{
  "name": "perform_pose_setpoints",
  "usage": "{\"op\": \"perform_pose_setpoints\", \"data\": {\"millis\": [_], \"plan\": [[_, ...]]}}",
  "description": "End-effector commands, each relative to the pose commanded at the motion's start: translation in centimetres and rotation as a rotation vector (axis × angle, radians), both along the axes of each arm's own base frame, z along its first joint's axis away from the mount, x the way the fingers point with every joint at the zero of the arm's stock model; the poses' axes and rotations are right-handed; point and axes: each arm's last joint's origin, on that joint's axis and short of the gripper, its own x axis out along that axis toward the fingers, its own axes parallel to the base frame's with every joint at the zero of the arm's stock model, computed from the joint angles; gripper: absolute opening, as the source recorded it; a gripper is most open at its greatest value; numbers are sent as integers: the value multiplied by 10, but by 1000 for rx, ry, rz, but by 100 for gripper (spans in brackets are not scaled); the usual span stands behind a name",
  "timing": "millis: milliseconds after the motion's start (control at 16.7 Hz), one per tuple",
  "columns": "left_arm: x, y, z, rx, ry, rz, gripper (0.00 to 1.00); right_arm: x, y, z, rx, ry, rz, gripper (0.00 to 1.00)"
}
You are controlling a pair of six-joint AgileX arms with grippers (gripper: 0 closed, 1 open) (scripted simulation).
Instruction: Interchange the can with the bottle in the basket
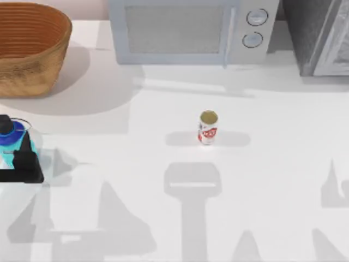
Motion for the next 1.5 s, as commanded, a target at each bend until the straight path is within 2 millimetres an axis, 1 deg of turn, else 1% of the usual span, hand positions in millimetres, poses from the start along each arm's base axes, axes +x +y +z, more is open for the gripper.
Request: {"op": "perform_pose_setpoints", "data": {"millis": [240,480,660,960,1080,1380,1500], "plan": [[9,0,-21,0,44,-7,100,0,0,0,0,0,0,100],[12,1,-37,2,84,-6,100,0,0,0,0,0,0,100],[11,1,-42,2,99,-5,100,0,0,0,0,0,0,100],[11,1,-43,2,101,-5,100,0,0,0,0,0,0,100],[21,1,-45,2,100,-5,100,0,0,0,0,0,0,100],[61,0,-57,2,97,-5,100,0,0,0,0,0,0,100],[68,0,-60,2,99,-5,100,0,0,0,0,0,0,100]]}}
